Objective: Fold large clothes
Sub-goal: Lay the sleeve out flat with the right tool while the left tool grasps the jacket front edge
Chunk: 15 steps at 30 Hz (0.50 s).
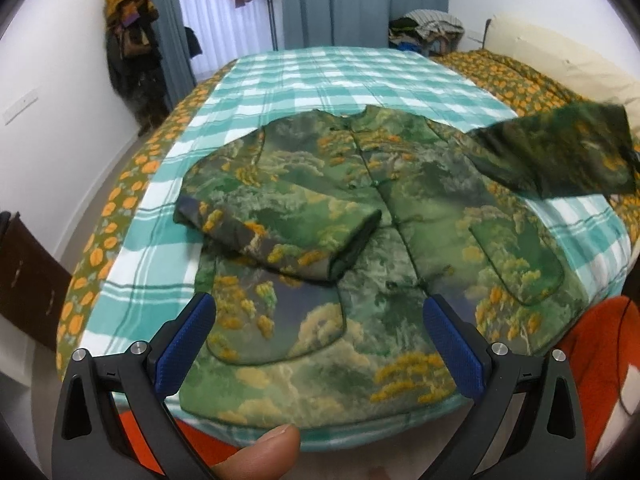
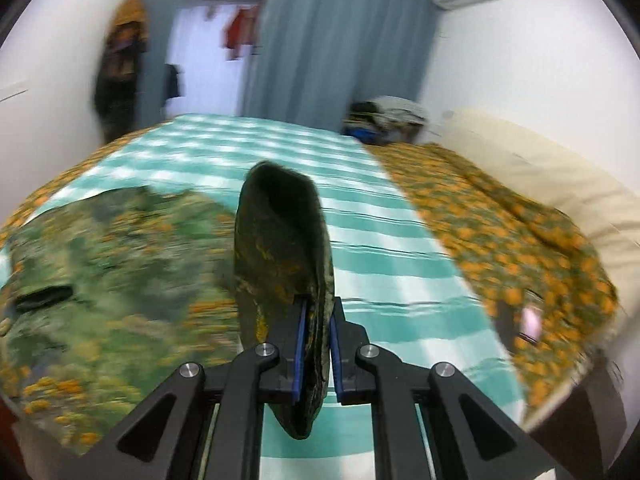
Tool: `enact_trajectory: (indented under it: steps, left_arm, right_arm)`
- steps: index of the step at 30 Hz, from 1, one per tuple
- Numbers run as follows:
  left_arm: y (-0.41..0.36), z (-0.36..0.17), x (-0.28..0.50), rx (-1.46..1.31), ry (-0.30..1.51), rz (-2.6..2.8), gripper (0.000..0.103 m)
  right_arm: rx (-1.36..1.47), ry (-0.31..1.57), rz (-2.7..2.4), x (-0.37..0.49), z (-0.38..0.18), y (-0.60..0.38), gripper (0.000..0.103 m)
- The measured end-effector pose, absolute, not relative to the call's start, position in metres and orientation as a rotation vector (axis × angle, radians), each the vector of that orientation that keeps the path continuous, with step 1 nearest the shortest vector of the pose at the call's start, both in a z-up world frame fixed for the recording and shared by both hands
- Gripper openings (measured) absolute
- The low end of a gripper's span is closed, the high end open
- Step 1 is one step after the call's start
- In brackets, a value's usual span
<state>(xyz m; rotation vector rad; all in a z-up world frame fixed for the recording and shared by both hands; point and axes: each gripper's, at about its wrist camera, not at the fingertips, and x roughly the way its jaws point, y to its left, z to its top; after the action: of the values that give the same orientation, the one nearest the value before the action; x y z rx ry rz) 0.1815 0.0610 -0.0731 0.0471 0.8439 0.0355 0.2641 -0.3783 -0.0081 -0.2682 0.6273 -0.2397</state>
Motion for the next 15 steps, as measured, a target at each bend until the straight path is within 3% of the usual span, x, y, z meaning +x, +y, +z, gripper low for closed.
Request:
enact_trajectory:
  steps: [2, 3, 9, 15]
  left_arm:
    - [0.066, -0.072, 0.189, 0.051, 0.840, 0.048, 0.103]
    - [0.070, -0.072, 0.196, 0.057, 0.844, 0.056, 0.103]
    - [0.072, -0.084, 0.222, 0.209, 0.862, 0.029, 0.103]
    - [0.046, -0.129, 0.258, 0.430, 0.962, -0.101, 0.103]
  right_arm:
    - [-0.322, 0.600, -0.361, 0.259, -0.006, -0.393, 0.049]
    - [-0.333, 0.571, -0.407, 0.254, -0.002, -0.398, 0.053]
    - [-0.266, 0.562, -0.375, 0.231, -0.011, -0.387, 0.056]
    - [-0.151, 0.637, -0.157, 0.207, -0.050, -0.327, 0.061]
